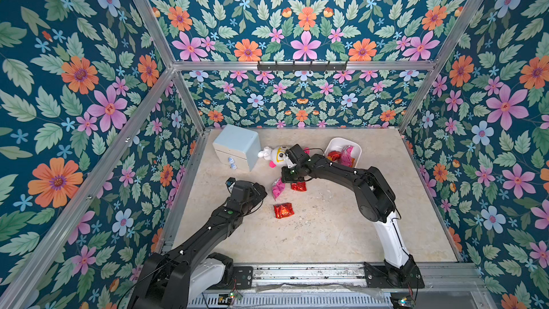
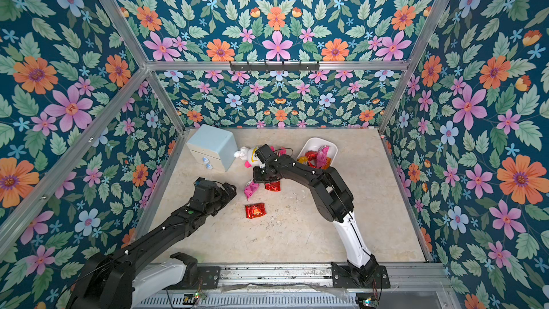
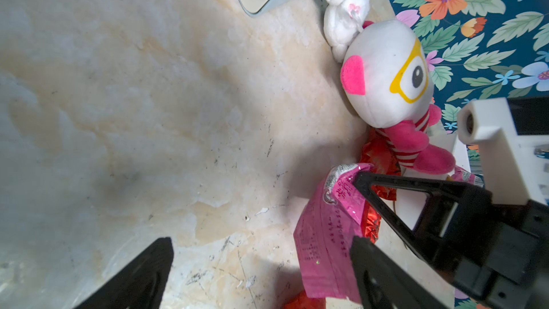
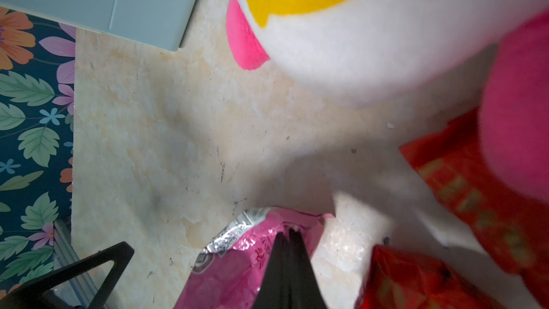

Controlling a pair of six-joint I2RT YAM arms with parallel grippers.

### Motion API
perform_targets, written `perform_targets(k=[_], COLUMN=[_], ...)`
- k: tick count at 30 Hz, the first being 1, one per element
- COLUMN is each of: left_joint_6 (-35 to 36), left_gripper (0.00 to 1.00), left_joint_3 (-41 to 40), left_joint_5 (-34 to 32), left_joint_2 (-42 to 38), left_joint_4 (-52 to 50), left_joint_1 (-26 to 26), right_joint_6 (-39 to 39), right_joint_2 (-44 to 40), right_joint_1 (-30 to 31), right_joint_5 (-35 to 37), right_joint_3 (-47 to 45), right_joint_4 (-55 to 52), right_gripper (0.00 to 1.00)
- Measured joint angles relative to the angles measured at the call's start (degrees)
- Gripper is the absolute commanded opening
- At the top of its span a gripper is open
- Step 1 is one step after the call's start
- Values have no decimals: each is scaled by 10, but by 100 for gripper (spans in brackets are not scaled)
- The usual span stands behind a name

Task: Put the tea bags into the storage box
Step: Pick up the tea bag from the center of the board.

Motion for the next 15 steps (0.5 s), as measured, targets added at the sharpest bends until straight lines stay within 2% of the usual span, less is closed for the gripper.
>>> perform_targets(k=[9, 15], left_joint_6=[8, 22], left_gripper=[99, 99], left_joint_3=[24, 76], left_joint_5=[10, 35], left_joint_2=[21, 69], left_joint_4=[-2, -1], left_joint_1=[0, -5], right_joint_6=[-3, -31], right_joint_2=[-54, -102], right_joint_1=[-1, -18], right_joint_5=[-1, 40], right_joint_3=[12, 44], right_joint_4=[-13, -37], right_gripper=[0, 0])
